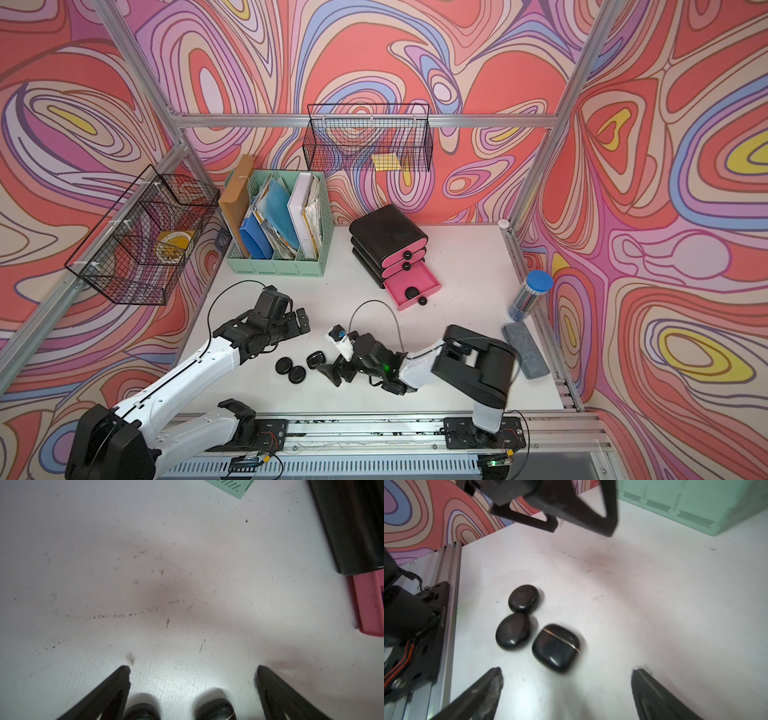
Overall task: Put the bluetooth earphones in the drawer according to color
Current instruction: Pick up the Bluetooth earphone from the center of the board.
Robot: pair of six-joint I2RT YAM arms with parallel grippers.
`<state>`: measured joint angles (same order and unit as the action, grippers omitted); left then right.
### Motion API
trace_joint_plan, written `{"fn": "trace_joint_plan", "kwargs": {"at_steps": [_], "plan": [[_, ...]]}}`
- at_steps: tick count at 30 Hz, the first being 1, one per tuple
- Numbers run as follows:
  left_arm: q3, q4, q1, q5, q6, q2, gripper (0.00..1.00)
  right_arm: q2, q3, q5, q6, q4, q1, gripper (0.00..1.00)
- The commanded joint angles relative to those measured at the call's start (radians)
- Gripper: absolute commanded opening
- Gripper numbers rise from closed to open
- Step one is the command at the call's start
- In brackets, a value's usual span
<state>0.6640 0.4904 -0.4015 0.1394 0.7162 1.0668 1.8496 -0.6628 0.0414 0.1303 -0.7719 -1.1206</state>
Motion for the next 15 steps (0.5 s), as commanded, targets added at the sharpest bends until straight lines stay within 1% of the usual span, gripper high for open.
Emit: {"fn": "trace_joint_plan", "kwargs": {"at_steps": [1, 4, 5, 6, 11, 12, 14, 15], "plan": [[-0.013, 0.027, 0.009, 0.004, 0.009, -0.018, 0.99, 0.206, -0.075, -0.127, -0.102, -0.145, -0.087, 0.98], [-0.016, 0.027, 0.012, 0.006, 0.01, -0.018, 0.99, 0.254, -0.101, -0.146, -0.136, -0.163, -0.107, 0.98], [-0.018, 0.025, 0.016, 0.006, 0.013, -0.018, 0.99, 0.302, -0.132, -0.152, -0.158, -0.163, -0.119, 0.98], [-0.02, 0.027, 0.019, 0.012, 0.015, -0.028, 0.99, 0.344, -0.153, -0.156, -0.161, -0.175, -0.123, 0.98], [-0.03, 0.029, 0.021, 0.02, 0.017, -0.046, 0.99, 0.412, -0.199, -0.17, -0.154, -0.148, -0.123, 0.98], [-0.029, 0.031, 0.022, 0.019, 0.017, -0.046, 0.99, 0.423, -0.205, -0.169, -0.154, -0.143, -0.123, 0.97], [-0.029, 0.036, 0.023, 0.02, 0.017, -0.05, 0.99, 0.444, -0.219, -0.171, -0.158, -0.127, -0.123, 0.91], [-0.03, 0.037, 0.024, 0.02, 0.017, -0.053, 0.99, 0.454, -0.221, -0.177, -0.159, -0.125, -0.123, 0.87]]}}
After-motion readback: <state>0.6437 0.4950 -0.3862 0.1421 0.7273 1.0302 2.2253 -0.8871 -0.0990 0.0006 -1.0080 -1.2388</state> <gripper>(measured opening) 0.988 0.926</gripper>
